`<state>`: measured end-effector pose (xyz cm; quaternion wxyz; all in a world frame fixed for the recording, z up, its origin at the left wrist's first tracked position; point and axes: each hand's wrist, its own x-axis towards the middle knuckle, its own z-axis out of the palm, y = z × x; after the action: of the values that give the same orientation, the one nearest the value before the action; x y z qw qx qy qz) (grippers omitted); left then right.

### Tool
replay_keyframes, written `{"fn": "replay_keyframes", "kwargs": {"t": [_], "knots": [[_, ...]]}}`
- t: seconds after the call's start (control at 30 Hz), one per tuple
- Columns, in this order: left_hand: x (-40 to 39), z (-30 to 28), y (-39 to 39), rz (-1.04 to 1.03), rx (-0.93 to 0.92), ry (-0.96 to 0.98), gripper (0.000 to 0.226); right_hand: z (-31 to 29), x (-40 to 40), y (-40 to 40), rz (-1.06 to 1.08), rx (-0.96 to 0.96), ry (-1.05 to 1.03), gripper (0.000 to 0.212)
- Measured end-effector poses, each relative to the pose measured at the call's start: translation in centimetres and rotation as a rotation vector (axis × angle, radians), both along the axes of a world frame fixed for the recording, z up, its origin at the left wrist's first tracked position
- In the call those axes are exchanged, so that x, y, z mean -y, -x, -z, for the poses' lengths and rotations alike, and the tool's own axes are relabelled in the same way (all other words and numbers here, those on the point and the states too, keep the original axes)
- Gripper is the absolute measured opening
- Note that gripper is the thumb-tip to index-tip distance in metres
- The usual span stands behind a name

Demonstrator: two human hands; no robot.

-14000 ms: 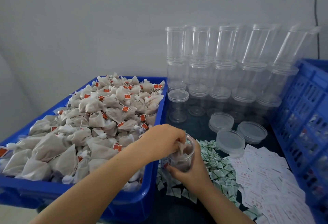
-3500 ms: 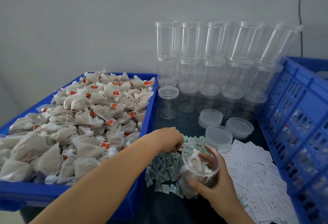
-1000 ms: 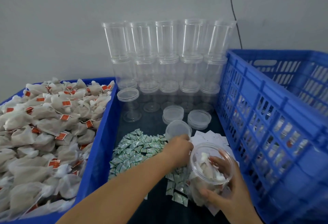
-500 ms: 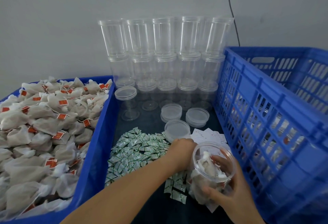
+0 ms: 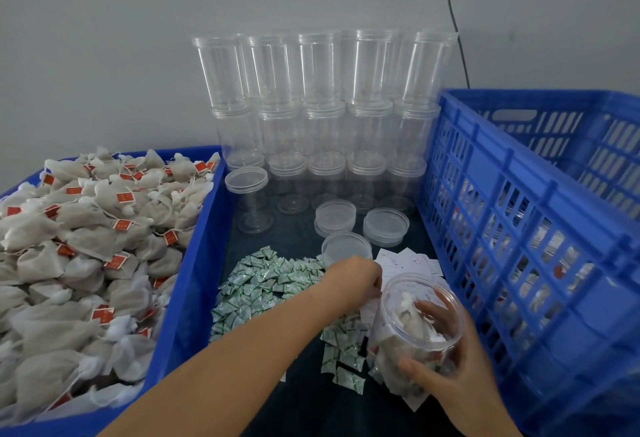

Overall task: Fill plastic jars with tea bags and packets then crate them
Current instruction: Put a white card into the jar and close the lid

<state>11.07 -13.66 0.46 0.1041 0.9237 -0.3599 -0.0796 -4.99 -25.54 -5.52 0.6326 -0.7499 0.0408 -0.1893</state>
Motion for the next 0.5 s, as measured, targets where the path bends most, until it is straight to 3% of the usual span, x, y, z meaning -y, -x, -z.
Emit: {"fn": "replay_keyframes", "kwargs": {"t": [0.5], "knots": [[-1.9, -4.5, -0.5, 0.037, 0.036, 0.098, 0.018, 0.4, -0.2, -0.2, -0.041, -0.002, -0.054, 0.101]]}}
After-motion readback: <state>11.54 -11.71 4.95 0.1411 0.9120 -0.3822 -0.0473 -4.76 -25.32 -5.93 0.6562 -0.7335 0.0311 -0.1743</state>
